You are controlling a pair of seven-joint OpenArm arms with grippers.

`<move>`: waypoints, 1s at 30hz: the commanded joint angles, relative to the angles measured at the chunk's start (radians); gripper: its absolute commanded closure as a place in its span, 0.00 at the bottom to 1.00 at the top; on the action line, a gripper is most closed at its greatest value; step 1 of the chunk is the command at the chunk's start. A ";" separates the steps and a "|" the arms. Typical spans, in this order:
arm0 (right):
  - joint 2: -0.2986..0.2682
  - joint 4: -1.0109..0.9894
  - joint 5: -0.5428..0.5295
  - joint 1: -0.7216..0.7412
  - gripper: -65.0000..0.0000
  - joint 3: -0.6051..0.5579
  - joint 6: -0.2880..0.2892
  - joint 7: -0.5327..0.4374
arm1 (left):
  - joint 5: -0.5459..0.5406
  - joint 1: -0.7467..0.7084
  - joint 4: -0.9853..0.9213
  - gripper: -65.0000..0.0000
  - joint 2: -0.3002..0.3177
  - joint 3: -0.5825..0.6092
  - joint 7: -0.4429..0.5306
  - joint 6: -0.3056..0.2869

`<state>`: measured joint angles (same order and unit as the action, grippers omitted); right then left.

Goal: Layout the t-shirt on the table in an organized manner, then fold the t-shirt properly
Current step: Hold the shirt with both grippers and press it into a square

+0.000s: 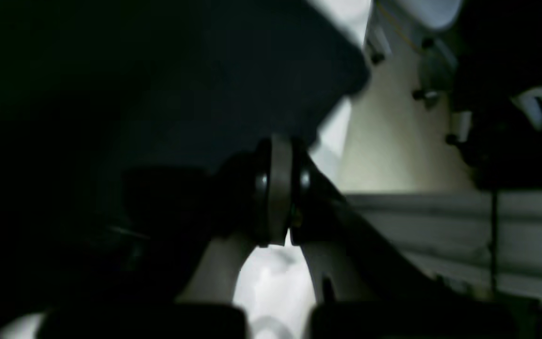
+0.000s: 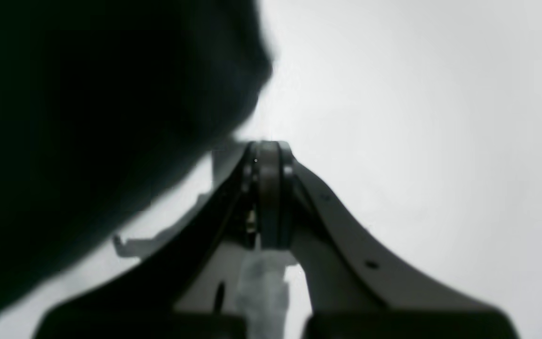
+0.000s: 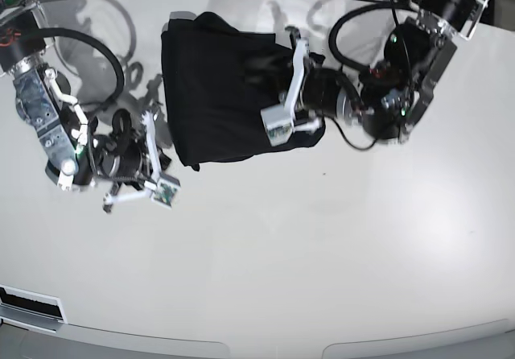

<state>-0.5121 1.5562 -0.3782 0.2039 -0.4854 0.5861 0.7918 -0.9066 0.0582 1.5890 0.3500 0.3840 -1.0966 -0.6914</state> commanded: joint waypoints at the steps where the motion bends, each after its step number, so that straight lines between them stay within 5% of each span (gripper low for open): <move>1: -0.008 0.014 -0.020 0.029 1.00 0.009 0.010 -0.014 | -0.014 -0.018 0.016 1.00 0.001 -0.005 0.019 -0.007; 9: 0.098 0.010 -0.040 0.043 1.00 0.007 0.106 0.016 | 0.212 -0.172 0.015 1.00 -0.002 -0.005 0.174 -0.007; 15: 0.098 0.011 -0.049 0.043 1.00 0.007 0.112 0.106 | 0.386 -0.164 -0.025 1.00 0.000 0.000 0.256 -0.007; 19: 0.082 0.011 -0.148 0.034 1.00 0.007 0.112 0.224 | 0.425 -0.074 -0.118 1.00 0.021 0.001 0.315 -0.007; 25: 0.024 0.042 -0.188 -0.032 1.00 0.008 0.112 0.216 | 0.468 0.151 -0.368 1.00 0.021 0.001 0.418 -0.007; 30: -0.021 0.077 -0.198 -0.108 1.00 0.010 0.022 0.216 | 0.533 0.312 -0.542 1.00 0.018 0.001 0.541 -0.007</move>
<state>-0.5186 1.6180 -0.5709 0.0811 -0.4831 0.6006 1.0168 -0.3691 0.3462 1.0340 0.3622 0.3912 -0.5644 -0.6968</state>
